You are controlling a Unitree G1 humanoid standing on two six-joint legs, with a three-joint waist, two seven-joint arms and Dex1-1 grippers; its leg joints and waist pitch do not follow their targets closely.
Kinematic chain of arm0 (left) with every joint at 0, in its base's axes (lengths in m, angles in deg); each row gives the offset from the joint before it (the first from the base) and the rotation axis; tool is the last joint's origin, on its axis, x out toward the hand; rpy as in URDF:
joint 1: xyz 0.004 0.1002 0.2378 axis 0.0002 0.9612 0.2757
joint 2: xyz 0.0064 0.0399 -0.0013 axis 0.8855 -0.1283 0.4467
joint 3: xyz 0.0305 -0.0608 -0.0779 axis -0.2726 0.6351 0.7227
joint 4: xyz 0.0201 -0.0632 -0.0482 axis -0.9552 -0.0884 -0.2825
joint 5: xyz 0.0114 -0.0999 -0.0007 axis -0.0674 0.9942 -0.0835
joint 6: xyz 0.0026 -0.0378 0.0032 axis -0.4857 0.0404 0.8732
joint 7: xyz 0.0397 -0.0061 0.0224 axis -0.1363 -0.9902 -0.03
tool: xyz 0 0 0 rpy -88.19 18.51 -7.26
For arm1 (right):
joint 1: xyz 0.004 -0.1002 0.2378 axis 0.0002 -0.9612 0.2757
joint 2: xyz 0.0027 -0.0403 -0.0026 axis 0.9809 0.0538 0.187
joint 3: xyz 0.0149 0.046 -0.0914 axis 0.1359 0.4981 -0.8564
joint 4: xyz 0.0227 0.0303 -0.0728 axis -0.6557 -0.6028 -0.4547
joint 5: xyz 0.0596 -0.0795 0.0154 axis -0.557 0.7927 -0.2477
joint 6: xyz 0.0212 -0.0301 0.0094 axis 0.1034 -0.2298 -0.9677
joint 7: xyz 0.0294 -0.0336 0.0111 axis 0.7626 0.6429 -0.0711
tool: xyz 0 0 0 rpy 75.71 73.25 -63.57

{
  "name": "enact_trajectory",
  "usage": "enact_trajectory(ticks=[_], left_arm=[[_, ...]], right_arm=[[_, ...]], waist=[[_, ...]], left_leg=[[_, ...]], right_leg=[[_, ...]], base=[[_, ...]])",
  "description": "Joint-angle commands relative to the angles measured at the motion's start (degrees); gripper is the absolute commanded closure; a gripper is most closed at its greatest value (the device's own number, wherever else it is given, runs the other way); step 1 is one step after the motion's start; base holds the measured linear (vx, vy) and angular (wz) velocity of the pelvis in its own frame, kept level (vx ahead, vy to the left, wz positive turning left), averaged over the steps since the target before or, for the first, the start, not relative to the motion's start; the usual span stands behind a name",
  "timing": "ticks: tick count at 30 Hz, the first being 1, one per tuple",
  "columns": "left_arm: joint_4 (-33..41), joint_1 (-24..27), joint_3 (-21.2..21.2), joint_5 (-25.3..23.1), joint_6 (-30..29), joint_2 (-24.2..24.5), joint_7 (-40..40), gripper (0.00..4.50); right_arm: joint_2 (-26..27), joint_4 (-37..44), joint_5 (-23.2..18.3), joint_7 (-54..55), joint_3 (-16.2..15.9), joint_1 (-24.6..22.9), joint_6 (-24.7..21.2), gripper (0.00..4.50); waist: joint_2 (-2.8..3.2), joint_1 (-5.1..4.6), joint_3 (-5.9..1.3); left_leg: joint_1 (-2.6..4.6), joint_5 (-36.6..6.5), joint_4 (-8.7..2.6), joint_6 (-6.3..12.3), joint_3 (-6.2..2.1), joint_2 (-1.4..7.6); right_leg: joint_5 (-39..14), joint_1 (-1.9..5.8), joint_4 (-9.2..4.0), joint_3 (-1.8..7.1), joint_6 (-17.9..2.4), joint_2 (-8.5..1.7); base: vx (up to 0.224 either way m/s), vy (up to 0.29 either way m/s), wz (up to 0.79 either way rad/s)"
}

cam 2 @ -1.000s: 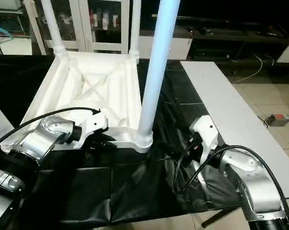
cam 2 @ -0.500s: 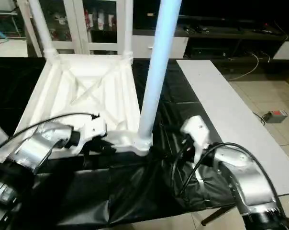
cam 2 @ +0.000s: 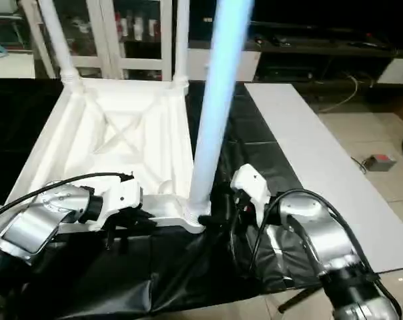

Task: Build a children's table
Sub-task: Rotate leg to tighten

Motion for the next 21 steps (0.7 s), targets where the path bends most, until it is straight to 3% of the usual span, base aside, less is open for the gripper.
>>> enact_trajectory(ticks=[1, 9, 15, 21], left_arm=[[1.9, 0.8, -1.7, 0.4, -0.3, -0.6, 1.2, 4.47], [2.0, 0.7, -1.8, 0.2, -0.9, -0.6, 0.9, 4.47], [2.0, 0.6, -2.0, 0.2, -1.1, -0.4, 1.3, 4.5], [2.2, 0.8, -2.1, 0.4, -1.3, -0.1, 1.7, 4.5]], right_arm=[[-0.1, -1.1, 0.4, -1.7, -0.7, 0.7, 0.9, 0.0], [1.0, -3.9, 0.2, -4.3, -1.4, 1.7, 2.4, 0.0], [2.3, -6.0, 0.2, -5.1, -1.3, 2.4, 3.1, 0.6], [3.1, -7.0, 0.2, -5.5, -1.3, 2.7, 3.5, 1.13]], waist=[[-0.08, 0.34, -3.25], [0.13, 0.56, -3.2], [0.14, 0.73, -3.33], [0.27, 0.75, -3.33]], left_leg=[[1.57, -11.4, -4.74, 1.98, -2.48, 5.96], [1.68, -12.8, -4.83, 1.36, -2.54, 6.02], [1.68, -11.0, -4.69, 1.97, -2.44, 5.95], [1.69, -11.6, -4.74, 1.63, -2.5, 5.97]], right_leg=[[-6.4, 1.47, -3.38, 2.5, -16.3, -4.43], [-7.9, 1.43, -3.49, 2.5, -16.5, -4.38], [-4.5, 1.52, -3.15, 2.46, -17.0, -4.33], [-5.5, 1.56, -3.18, 2.44, -17.2, -4.34]], base=[[0.0, 0.0, 0.0], [0.0, 0.0, 0.0], [0.0, 0.0, 0.0], [0.0, 0.0, 0.0]])
